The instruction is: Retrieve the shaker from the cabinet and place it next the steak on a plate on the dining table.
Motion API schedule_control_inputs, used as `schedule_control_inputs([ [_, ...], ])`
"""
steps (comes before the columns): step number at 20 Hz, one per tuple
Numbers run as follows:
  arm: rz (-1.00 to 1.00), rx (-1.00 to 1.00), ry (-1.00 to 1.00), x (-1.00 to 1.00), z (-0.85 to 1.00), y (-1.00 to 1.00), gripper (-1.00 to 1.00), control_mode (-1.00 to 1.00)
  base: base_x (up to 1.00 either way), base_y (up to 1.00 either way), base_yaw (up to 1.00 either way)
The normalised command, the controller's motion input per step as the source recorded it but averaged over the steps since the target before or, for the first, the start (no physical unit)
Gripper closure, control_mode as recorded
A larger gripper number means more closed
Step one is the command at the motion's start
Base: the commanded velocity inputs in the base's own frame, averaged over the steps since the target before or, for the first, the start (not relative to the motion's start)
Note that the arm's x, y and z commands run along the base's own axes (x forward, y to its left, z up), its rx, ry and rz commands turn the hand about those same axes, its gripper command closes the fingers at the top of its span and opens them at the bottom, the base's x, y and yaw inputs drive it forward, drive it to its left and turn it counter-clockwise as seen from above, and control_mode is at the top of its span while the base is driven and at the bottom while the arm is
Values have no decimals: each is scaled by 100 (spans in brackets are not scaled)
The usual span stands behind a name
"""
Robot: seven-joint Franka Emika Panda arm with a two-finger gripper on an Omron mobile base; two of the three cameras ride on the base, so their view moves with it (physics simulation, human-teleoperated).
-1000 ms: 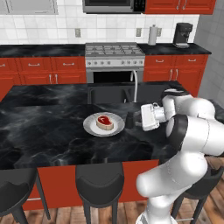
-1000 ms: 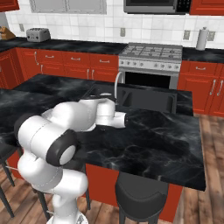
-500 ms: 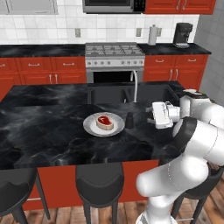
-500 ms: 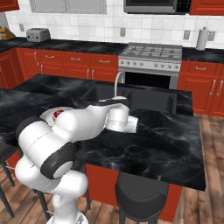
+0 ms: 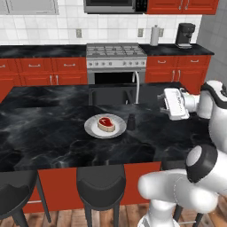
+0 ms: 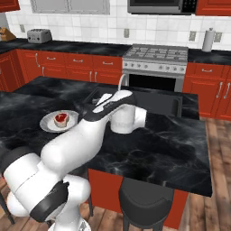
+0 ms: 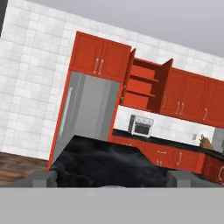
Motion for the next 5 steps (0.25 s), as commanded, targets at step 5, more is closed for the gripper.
schedule_control_inputs([
  [5, -1, 0, -10, -96, 100, 0, -100, -100, 0, 0, 0],
])
